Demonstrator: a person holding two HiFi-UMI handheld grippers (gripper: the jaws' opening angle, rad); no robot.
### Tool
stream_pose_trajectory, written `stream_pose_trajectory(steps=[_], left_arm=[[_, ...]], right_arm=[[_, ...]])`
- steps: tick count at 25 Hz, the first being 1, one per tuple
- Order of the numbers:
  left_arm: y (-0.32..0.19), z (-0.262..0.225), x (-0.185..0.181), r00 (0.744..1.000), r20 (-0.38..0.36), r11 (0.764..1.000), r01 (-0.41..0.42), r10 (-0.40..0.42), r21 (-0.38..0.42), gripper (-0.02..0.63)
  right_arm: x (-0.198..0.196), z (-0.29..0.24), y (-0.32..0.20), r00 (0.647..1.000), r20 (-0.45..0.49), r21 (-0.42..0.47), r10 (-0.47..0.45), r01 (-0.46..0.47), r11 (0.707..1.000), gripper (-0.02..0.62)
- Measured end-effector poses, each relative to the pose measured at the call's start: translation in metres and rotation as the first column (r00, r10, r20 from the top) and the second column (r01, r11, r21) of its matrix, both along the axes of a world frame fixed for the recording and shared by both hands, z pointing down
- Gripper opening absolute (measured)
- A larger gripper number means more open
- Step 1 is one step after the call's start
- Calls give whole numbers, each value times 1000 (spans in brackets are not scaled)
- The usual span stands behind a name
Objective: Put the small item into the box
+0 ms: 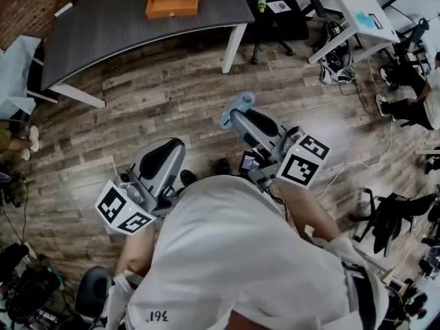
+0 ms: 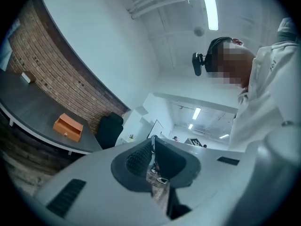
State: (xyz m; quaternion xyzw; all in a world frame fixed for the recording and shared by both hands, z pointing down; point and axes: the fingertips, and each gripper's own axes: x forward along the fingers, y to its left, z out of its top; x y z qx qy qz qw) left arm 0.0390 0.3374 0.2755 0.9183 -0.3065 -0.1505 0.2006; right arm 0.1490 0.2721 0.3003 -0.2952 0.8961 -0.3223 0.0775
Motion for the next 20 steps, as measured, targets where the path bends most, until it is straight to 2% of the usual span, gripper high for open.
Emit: stream_pose_trajectory(steps=[10, 20], left_arm=[[-4, 9, 4, 1000, -21, 1000, -6, 6, -24, 31], [-11, 16, 37, 1000, -29, 999, -5, 4, -43, 31]], right_arm=[[1, 4, 0, 1000, -26, -12, -15, 15, 1000, 77], [35, 11, -1, 999, -47, -36, -22, 20, 999, 77]])
